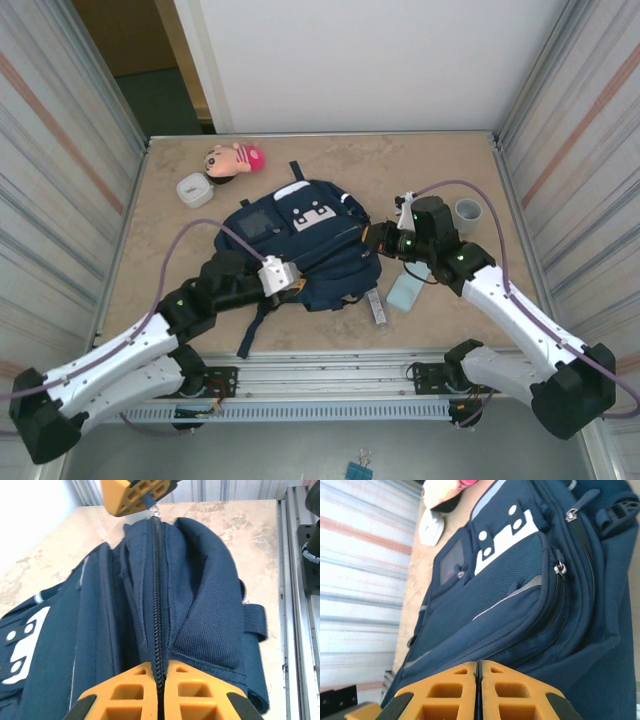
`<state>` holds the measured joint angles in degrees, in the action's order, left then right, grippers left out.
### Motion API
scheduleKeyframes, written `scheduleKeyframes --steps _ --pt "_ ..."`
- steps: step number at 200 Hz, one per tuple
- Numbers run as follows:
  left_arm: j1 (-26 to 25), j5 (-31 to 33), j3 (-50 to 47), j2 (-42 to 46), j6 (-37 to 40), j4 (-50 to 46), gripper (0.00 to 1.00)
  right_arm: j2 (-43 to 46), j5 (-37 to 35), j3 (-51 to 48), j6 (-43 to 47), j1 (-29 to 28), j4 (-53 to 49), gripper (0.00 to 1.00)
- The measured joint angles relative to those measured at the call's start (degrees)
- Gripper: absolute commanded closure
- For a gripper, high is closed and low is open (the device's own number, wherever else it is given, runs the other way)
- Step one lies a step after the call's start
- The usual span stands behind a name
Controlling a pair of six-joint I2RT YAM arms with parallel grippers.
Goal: Pack the student bag
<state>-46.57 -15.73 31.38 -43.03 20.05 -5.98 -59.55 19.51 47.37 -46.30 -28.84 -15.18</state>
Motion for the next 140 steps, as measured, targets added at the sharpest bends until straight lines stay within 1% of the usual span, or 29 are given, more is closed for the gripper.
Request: scheduleKeyframes --steps 5,15,22,37,45,59,75,107,119,124,129,135,140 --pt "0.6 -0.2 -0.3 1.2 0.3 -0.9 0.9 0.0 0.7 -0.3 -0.2 0.0 0.9 1.0" --pt "1.7 -0.2 -0.6 3.0 1.1 -2.7 0.81 -0.1 1.7 -0.7 -0.8 -0.2 2.3 1.0" --pt "2.1 -0.2 -0.7 3.8 1.5 -3.6 0.74 -0.1 1.7 -0.8 -1.0 -0.5 3.1 1.0" --pt "2.9 -0.1 -0.6 5.2 1.7 -5.8 0.52 -0.1 0.2 -0.8 -1.0 -1.6 3.6 1.0" --pt "3.1 -0.3 -0.5 5.3 0.8 -6.6 0.45 -0.2 -0.7 -0.7 -1.0 -2.3 3.5 1.0" --pt "3.1 -1.0 0.6 4.2 -0.8 -8.0 0.35 -0.5 -2.3 -0.1 -0.7 -4.4 3.0 1.0" --pt "2.3 -1.2 4.0 0.9 -3.5 -8.6 0.3 -1.0 -4.1 1.4 0.1 -7.4 2.1 1.0" --pt "-3.5 2.4 12.5 -8.8 -9.1 -7.7 0.27 -1.9 -6.5 5.2 1.5 -11.8 1.7 1.0" --pt "-5.1 3.8 14.9 -12.2 -10.7 -7.2 0.3 -2.3 -7.0 6.4 2.0 -13.1 1.7 1.0" --pt "-5.5 4.4 15.7 -13.5 -11.4 -7.0 0.33 -2.5 -7.3 6.8 2.2 -13.6 1.7 1.0" --pt "-5.8 5.1 16.3 -14.8 -12.2 -6.8 0.38 -2.7 -7.4 7.1 2.3 -14.1 1.7 1.0" --pt "-6.0 5.9 16.7 -16.0 -12.9 -6.5 0.47 -2.9 -7.6 7.4 2.5 -14.5 1.7 1.0" --pt "-6.0 6.5 16.9 -16.8 -13.2 -6.2 0.58 -3.1 -7.6 7.5 2.9 -14.9 1.7 1.0"
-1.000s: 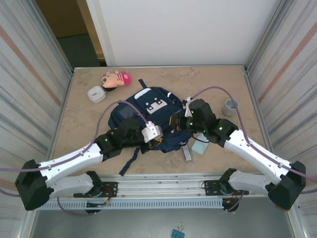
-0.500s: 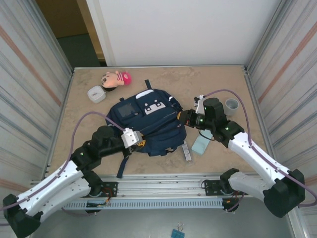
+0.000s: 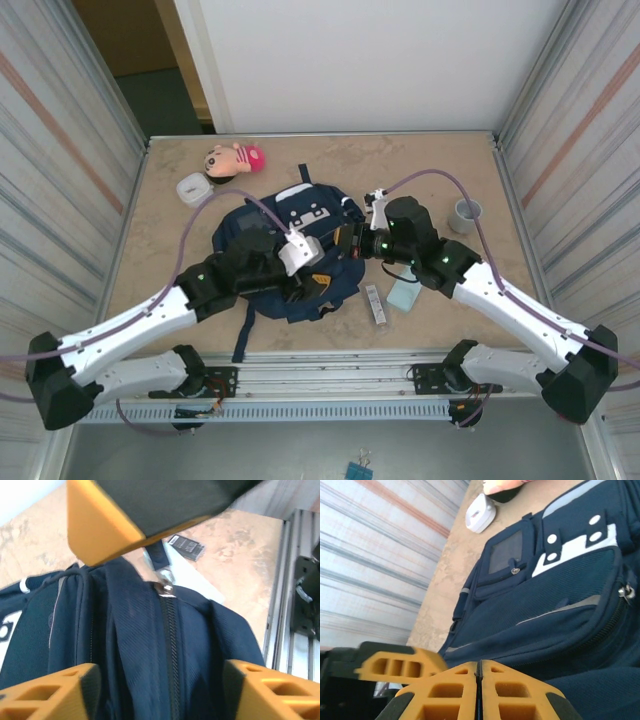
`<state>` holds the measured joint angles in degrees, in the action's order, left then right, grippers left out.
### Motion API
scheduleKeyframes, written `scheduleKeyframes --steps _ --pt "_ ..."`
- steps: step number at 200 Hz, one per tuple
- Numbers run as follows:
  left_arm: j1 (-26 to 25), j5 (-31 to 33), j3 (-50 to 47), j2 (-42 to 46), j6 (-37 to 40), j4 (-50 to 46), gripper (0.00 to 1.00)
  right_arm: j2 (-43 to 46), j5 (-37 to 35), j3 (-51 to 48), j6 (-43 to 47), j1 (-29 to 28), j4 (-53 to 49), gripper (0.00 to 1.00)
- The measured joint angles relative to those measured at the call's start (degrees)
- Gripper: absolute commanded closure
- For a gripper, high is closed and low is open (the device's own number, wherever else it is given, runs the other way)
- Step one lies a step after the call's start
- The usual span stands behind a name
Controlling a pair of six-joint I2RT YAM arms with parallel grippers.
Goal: Pack the student bag
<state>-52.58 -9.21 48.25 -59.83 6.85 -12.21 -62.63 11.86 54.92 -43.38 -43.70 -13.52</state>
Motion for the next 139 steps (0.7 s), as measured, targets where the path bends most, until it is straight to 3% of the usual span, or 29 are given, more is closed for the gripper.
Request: scheduleKeyframes --steps 22,42,83,139 --pt "0.0 1.6 -0.1 -1.6 -1.8 0.4 0.88 -0.1 -1.1 0.1 0.6 -0.6 -0.3 1.0" --pt "-0.3 1.8 -1.1 0.2 -1.6 1.7 1.0 0.2 -2.0 -0.6 0.2 0.6 0.3 1.0" --pt "1.7 -0.2 -6.4 9.0 -0.2 2.4 1.0 3.8 -0.3 -10.6 -5.3 9.6 8.3 1.0" --pt "3.9 -6.4 -8.6 15.6 2.0 3.3 1.0 2.3 -3.8 -15.9 -12.2 13.6 17.4 1.0"
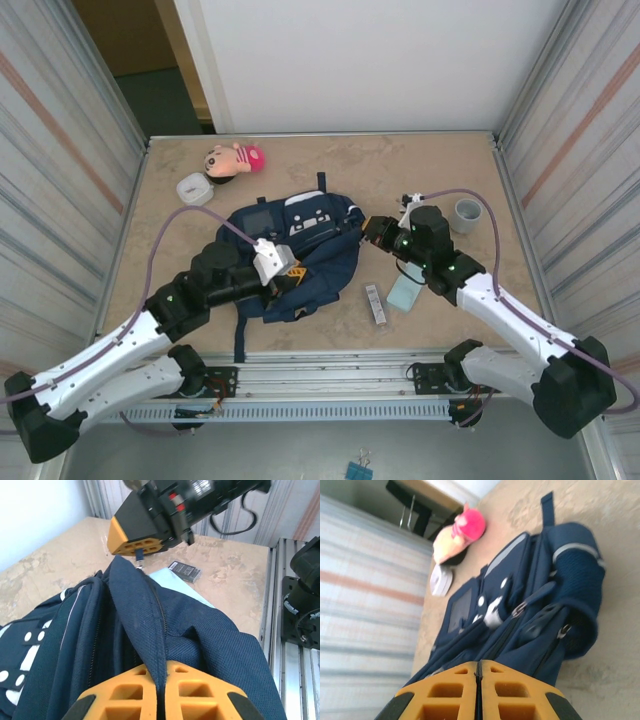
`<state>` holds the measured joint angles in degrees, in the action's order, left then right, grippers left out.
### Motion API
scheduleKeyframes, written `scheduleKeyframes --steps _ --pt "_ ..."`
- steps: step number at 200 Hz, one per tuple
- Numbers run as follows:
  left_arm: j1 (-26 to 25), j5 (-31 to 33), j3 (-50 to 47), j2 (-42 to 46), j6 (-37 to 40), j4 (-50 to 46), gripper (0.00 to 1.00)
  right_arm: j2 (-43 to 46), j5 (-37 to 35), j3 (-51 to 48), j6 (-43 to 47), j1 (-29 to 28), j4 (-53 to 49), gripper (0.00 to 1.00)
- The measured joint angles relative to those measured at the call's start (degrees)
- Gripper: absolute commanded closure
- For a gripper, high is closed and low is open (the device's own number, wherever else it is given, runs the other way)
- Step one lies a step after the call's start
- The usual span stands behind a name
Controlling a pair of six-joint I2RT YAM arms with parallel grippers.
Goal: Pack the student bag
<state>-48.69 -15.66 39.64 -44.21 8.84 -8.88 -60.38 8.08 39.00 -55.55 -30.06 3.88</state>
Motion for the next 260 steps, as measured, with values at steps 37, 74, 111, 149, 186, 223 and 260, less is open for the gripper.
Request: scheduleKeyframes --steps 37,74,111,149,186,223,260 --pt "0.4 -2.1 0.6 0.0 0.8 0.1 1.0 -6.3 -3.2 -1.5 -4.1 1.7 5.6 1.0" --pt "0.7 -1.7 2.0 0.9 2.3 0.0 1.0 -10.8 -4.9 -1.5 -6.0 2.4 10.4 1.0" --pt "0.7 -1.5 2.8 1.7 3.4 0.0 1.0 -14.5 -7.5 -1.5 -7.3 1.4 12.6 1.0" --pt "0.7 -3.1 3.1 1.3 3.4 0.2 1.0 -15.9 -15.1 -1.5 -9.0 -2.7 12.5 1.0" --pt "0.7 -3.8 3.7 0.8 5.6 -0.9 1.0 -17.3 -16.4 -1.5 -9.7 -3.0 12.9 0.75" --pt "0.7 -2.2 8.2 1.6 13.9 -11.8 0.97 -16.7 -16.2 -0.8 -6.1 -2.0 7.2 0.46" --pt "0.7 0.9 9.1 3.4 21.3 -22.1 0.9 -10.0 -12.4 -0.4 -2.5 -0.2 0.2 0.41"
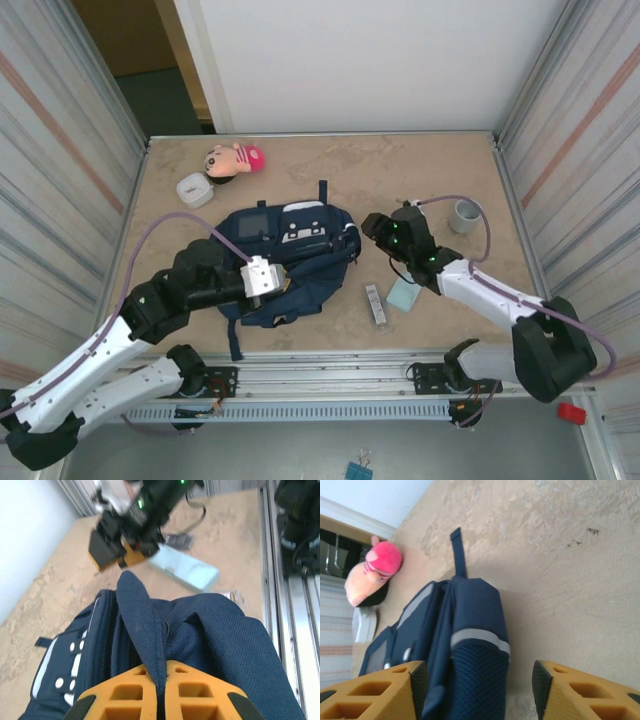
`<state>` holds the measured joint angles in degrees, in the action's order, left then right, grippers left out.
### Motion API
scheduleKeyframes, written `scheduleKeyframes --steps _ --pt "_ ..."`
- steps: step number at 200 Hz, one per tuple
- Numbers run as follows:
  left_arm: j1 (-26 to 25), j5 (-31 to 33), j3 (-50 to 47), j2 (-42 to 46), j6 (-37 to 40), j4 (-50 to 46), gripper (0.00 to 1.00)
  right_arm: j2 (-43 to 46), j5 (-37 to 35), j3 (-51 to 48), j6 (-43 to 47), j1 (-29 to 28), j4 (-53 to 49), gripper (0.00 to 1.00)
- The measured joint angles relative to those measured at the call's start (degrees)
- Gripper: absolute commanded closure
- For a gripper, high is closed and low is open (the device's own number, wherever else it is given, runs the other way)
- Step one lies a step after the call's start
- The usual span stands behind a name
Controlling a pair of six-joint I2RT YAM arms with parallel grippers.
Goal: Pack the student bag
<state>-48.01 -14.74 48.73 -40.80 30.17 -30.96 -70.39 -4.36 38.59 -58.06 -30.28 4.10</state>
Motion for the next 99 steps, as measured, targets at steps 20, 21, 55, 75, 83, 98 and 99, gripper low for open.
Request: scheduleKeyframes --steps 20,21,55,75,83,98,99 --pt "0.0 1.6 -0.9 0.2 3.2 -2.0 0.77 2.9 2.8 0.8 2.1 0.7 -3.3 0.41" --pt "0.0 1.6 -1.0 0.2 3.3 -2.0 0.76 3.1 3.0 0.9 2.3 0.7 -3.5 0.4" --pt "0.0 4.8 -1.5 -0.6 4.6 -3.1 0.25 4.2 8.4 3.4 4.7 0.6 -9.4 0.3" --pt "0.0 6.5 -1.1 -1.3 1.0 -3.0 0.19 4.2 11.0 4.6 4.8 0.2 -13.4 0.27" --pt "0.0 7.3 -1.1 -1.4 -1.0 -2.5 0.19 4.1 11.8 5.1 4.8 -0.3 -15.0 0.27" --pt "0.0 9.4 -1.1 -1.4 -6.0 -1.3 0.18 3.8 12.9 6.1 4.8 -2.2 -18.0 0.27" --pt "0.0 9.5 -1.1 -1.4 -6.3 -1.3 0.18 3.8 13.0 6.2 4.7 -2.3 -18.1 0.27"
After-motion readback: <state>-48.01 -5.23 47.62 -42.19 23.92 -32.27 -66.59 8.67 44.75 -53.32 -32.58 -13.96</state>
